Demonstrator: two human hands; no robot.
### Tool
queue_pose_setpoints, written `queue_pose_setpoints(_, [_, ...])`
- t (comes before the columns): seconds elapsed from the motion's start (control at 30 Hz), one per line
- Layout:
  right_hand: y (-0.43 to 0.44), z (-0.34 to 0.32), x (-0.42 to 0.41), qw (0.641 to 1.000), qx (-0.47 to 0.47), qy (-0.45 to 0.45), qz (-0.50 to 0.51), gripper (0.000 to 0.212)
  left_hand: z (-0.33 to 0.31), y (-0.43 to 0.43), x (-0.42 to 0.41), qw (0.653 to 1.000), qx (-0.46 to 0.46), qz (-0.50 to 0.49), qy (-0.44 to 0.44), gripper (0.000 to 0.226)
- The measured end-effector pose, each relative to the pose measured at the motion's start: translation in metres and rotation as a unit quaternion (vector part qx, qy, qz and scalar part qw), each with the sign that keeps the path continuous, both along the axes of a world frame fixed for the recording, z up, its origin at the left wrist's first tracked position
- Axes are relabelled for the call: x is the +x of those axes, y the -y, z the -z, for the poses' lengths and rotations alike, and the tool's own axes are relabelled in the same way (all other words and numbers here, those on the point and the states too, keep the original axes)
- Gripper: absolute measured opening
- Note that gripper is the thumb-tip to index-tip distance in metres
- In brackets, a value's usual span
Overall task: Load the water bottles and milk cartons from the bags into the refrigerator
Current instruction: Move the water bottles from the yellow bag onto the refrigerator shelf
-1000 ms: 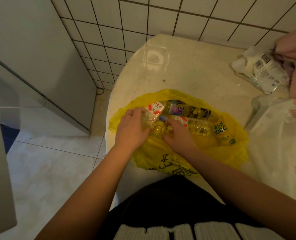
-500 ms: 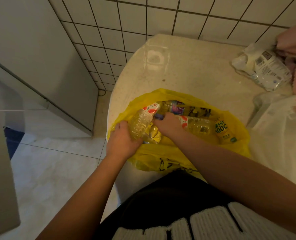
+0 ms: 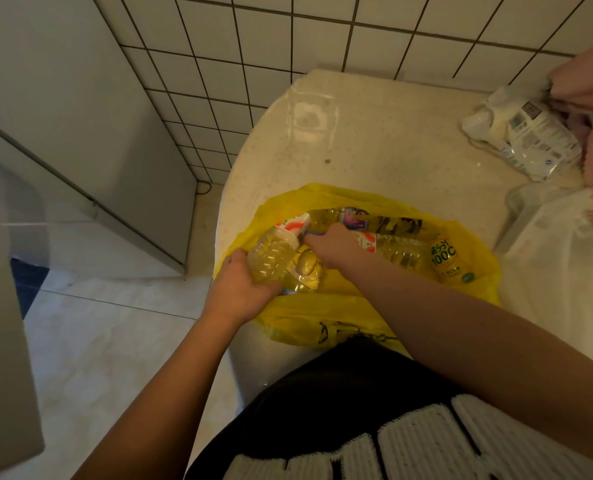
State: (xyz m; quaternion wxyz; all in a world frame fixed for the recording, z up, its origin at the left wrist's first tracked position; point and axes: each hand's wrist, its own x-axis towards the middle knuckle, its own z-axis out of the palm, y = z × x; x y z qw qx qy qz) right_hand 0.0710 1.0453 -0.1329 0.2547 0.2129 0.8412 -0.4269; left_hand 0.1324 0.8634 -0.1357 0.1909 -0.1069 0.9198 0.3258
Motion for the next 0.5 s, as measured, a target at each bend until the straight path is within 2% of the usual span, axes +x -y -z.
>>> queue_pose_setpoints(0.1, [0.001,-0.006,0.003,1.000,-0.017,-0.003,0.019,0.039,-0.008,0.007,-0.001,0.998,0.038,-0.015,0.050,0.065])
queue_pose_setpoints(0.2, [-0.009,-0.011,0.012,0.999,-0.030,-0.018,0.015,0.029,-0.019,0.015,0.005,0.984,0.126,-0.036,0.119,0.065])
queue_pose_setpoints(0.27, [-0.019,-0.008,0.022,0.999,-0.035,-0.038,0.011,0.029,-0.025,0.020,0.012,0.968,0.184,-0.054,0.160,0.068])
queue_pose_setpoints(0.4, [-0.035,-0.010,0.049,0.993,-0.054,-0.102,0.015,0.023,-0.033,0.025,0.029,0.905,0.333,-0.093,0.249,0.080])
queue_pose_setpoints(0.5, [-0.049,-0.020,0.074,0.984,-0.074,-0.157,0.030,0.023,-0.034,0.025,0.043,0.864,0.404,-0.127,0.272,0.068])
